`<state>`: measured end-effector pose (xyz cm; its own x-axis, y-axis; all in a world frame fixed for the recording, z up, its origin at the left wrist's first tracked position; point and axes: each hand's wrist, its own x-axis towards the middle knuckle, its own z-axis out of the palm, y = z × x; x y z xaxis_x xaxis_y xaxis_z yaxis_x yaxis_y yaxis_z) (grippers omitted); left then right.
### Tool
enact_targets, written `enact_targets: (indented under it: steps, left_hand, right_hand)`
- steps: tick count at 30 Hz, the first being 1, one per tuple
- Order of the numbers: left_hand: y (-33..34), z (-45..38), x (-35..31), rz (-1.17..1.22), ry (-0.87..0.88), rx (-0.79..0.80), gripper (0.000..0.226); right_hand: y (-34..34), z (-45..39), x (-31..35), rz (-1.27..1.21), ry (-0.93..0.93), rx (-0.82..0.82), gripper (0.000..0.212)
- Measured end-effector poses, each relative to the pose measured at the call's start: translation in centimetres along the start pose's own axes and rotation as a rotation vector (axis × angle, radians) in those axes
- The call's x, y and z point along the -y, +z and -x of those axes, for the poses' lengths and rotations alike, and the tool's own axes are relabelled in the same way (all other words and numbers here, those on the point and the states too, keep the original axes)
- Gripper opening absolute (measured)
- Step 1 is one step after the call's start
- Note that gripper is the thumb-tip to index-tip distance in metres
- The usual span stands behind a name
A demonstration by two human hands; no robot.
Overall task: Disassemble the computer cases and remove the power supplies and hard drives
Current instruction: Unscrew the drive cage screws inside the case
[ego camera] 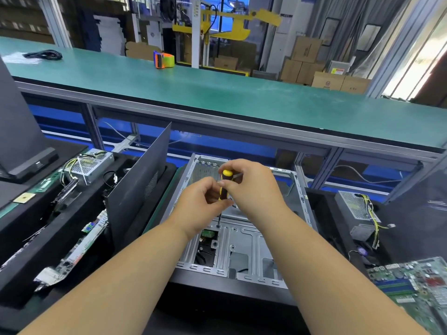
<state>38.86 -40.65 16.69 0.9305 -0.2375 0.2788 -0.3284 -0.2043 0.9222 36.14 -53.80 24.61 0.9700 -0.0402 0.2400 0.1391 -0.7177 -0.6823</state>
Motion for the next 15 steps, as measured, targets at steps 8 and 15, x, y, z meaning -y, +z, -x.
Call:
enact_targets:
  steps: [8,15]
  left_hand:
    - [-1.2,-0.2,-0.3,0.083,-0.103,0.203,0.019]
    - [-1.7,0.2,-0.7,0.051,-0.137,0.177,0.024]
  right_hand:
    - [-0.5,-0.2,0.4,0.085,-0.023,0.094,0.024]
    - [-1.3,-0.3,-0.1,0.063,-0.06,0.136,0.025]
